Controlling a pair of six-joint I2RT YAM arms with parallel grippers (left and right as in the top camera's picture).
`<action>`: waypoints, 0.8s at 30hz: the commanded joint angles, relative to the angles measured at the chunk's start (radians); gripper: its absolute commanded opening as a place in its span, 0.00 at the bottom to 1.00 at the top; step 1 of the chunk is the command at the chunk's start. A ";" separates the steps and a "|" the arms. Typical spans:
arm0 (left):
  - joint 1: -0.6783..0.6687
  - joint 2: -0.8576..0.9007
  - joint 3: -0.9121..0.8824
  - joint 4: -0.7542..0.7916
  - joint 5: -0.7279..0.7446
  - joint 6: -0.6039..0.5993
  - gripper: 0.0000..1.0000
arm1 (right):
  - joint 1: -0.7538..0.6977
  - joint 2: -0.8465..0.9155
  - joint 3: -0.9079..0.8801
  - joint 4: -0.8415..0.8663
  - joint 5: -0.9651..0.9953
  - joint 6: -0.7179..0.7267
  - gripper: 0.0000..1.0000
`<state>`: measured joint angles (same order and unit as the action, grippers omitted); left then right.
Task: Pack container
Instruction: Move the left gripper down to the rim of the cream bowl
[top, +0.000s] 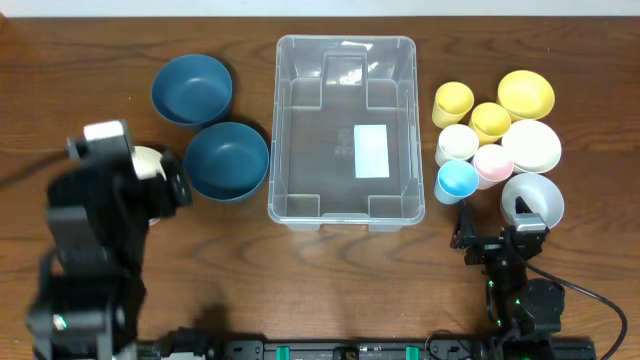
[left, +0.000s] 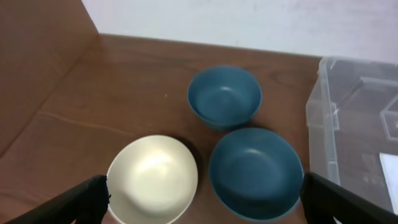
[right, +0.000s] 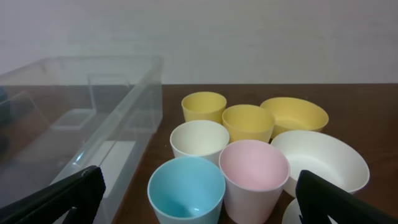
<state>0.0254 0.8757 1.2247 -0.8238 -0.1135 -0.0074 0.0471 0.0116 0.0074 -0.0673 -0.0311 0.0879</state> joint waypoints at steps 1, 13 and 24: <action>0.004 0.080 0.090 -0.056 -0.014 -0.012 0.98 | -0.008 -0.006 -0.002 -0.003 -0.011 0.012 0.99; 0.368 0.250 0.090 -0.164 -0.012 -0.286 0.98 | -0.008 -0.006 -0.002 -0.003 -0.011 0.013 0.99; 0.641 0.594 0.085 -0.184 0.212 -0.294 0.98 | -0.008 -0.006 -0.002 -0.003 -0.011 0.012 0.99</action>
<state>0.6422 1.4204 1.3010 -0.9936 0.0559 -0.2890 0.0471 0.0120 0.0074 -0.0669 -0.0311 0.0879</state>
